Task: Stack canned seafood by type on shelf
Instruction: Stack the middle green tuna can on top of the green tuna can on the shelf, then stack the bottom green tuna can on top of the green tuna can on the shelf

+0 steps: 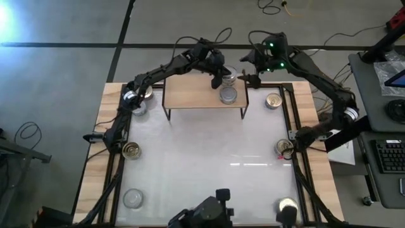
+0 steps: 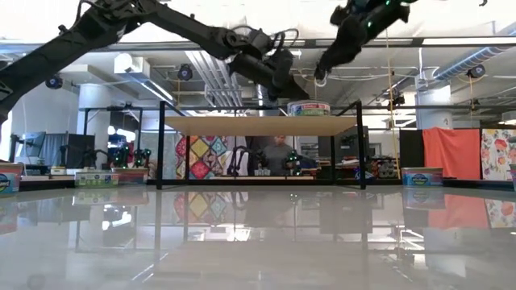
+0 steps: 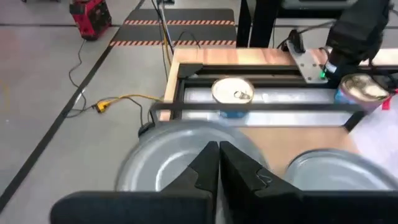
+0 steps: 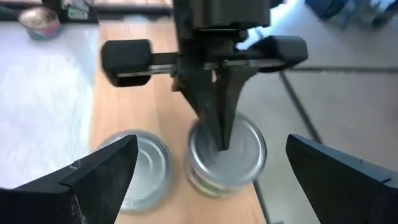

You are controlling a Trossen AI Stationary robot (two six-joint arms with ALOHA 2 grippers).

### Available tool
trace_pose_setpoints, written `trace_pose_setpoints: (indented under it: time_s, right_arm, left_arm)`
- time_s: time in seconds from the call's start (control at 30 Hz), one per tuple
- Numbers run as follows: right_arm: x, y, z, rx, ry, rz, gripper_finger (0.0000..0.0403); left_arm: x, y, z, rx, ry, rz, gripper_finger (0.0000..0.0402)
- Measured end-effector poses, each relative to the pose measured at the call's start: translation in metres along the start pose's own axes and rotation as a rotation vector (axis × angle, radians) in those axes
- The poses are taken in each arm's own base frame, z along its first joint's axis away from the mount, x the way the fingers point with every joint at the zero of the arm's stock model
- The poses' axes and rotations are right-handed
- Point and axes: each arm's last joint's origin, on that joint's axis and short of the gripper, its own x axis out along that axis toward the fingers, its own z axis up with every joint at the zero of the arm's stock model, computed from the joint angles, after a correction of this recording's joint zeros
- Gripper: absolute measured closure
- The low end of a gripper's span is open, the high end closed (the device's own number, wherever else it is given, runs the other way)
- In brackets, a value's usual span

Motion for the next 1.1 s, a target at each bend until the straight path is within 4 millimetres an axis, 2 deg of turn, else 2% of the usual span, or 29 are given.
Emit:
trace_pose_setpoints:
  time_s: [0.13,0.27,0.4,0.5,0.73,0.93,1.1]
  right_arm:
    - [-0.009,0.021,0.01,-0.053,-0.042,-0.005,0.0003]
    - [-0.011,0.04,0.013,-0.091,-0.075,-0.032,0.0003]
    - [-0.008,0.062,0.009,-0.104,-0.092,0.011,0.0003]
    - [-0.005,0.081,0.008,-0.132,-0.097,0.024,0.0003]
    - [0.004,0.13,0.015,-0.174,-0.125,0.115,0.0003]
    - [0.012,0.181,0.018,-0.198,-0.11,0.174,0.0003]
    - [0.01,0.22,0.019,-0.192,-0.117,0.237,0.0003]
  left_arm:
    - [-0.031,-0.015,0.031,0.042,-0.046,-0.042,0.0402]
    - [-0.06,-0.04,0.061,0.091,-0.089,-0.069,0.0402]
    - [-0.086,-0.078,0.083,0.147,-0.098,-0.129,0.0402]
    - [-0.102,-0.112,0.091,0.176,-0.1,-0.195,0.0402]
    - [-0.126,-0.196,0.074,0.195,-0.024,-0.221,0.0402]
    - [-0.146,-0.282,0.034,0.13,0.101,-0.251,0.0402]
    - [-0.172,-0.354,-0.004,-0.027,0.204,-0.282,0.0402]
